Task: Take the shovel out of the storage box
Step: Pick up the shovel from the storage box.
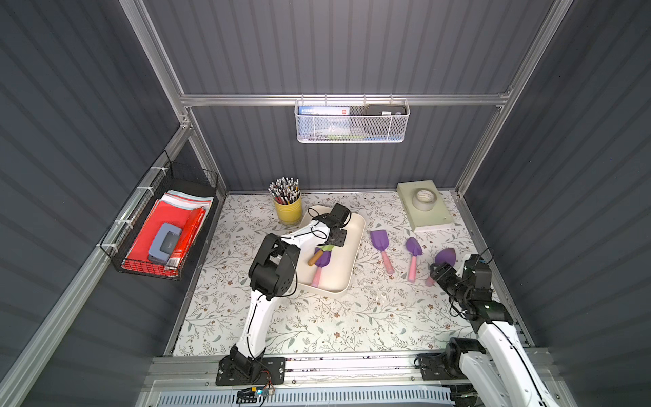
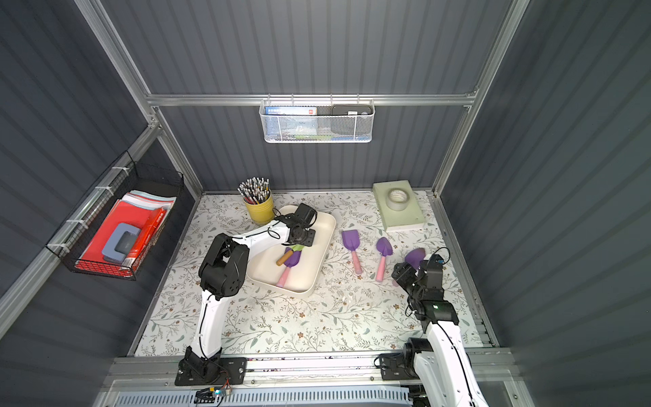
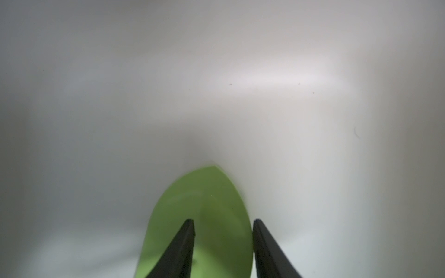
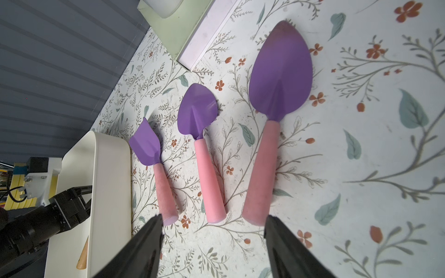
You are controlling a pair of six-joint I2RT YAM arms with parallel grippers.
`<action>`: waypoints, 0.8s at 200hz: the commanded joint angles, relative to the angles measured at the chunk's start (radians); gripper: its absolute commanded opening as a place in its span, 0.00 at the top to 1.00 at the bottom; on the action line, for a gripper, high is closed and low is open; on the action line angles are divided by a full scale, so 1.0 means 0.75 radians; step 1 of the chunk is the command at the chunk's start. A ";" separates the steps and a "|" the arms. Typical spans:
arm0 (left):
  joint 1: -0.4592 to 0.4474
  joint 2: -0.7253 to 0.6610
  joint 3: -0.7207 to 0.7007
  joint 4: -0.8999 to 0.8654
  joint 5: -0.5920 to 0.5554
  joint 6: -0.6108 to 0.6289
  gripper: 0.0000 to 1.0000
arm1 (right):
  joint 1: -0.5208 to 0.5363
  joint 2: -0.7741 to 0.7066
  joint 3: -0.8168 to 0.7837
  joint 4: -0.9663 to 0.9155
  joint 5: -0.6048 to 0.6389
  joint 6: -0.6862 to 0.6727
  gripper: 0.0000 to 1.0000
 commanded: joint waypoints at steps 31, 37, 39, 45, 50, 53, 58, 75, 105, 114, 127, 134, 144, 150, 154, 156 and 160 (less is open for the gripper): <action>-0.010 -0.006 -0.006 -0.049 -0.114 -0.010 0.50 | -0.004 0.000 -0.019 0.021 -0.013 0.008 0.29; -0.010 -0.007 -0.008 -0.050 -0.132 -0.011 0.51 | -0.005 -0.001 -0.023 0.024 -0.016 0.008 0.29; -0.010 -0.008 -0.008 -0.052 -0.138 -0.012 0.51 | -0.005 -0.001 -0.024 0.026 -0.018 0.010 0.29; -0.012 -0.001 -0.007 -0.059 -0.164 -0.017 0.52 | -0.005 0.000 -0.029 0.034 -0.021 0.015 0.29; -0.013 0.004 -0.003 -0.067 -0.186 -0.022 0.52 | -0.004 0.000 -0.035 0.041 -0.027 0.019 0.29; -0.015 0.008 -0.003 -0.073 -0.203 -0.028 0.52 | -0.005 0.000 -0.036 0.046 -0.030 0.021 0.29; -0.019 0.018 0.001 -0.083 -0.230 -0.034 0.52 | -0.004 0.005 -0.040 0.048 -0.034 0.023 0.29; -0.039 0.051 0.010 -0.112 -0.305 -0.062 0.52 | -0.005 0.016 -0.037 0.048 -0.049 0.020 0.29; -0.079 0.105 0.005 -0.153 -0.400 -0.137 0.56 | -0.004 0.015 -0.036 0.047 -0.047 0.020 0.29; -0.087 0.121 0.002 -0.165 -0.434 -0.155 0.56 | -0.005 0.014 -0.036 0.048 -0.046 0.020 0.29; -0.092 0.142 0.005 -0.188 -0.478 -0.196 0.58 | -0.005 0.014 -0.036 0.048 -0.046 0.020 0.29; -0.093 0.150 0.004 -0.192 -0.492 -0.212 0.60 | -0.004 0.013 -0.038 0.050 -0.047 0.020 0.29; -0.094 0.152 -0.003 -0.193 -0.499 -0.221 0.62 | -0.005 0.015 -0.039 0.051 -0.049 0.020 0.29; -0.095 0.153 -0.005 -0.190 -0.502 -0.223 0.64 | -0.005 0.017 -0.041 0.056 -0.051 0.020 0.29; -0.094 0.155 -0.005 -0.189 -0.503 -0.225 0.66 | -0.005 0.019 -0.041 0.058 -0.051 0.020 0.29; -0.094 0.155 -0.004 -0.189 -0.502 -0.228 0.67 | -0.005 0.019 -0.042 0.057 -0.051 0.020 0.29; -0.094 0.155 -0.003 -0.189 -0.501 -0.228 0.70 | -0.005 0.020 -0.044 0.059 -0.051 0.020 0.29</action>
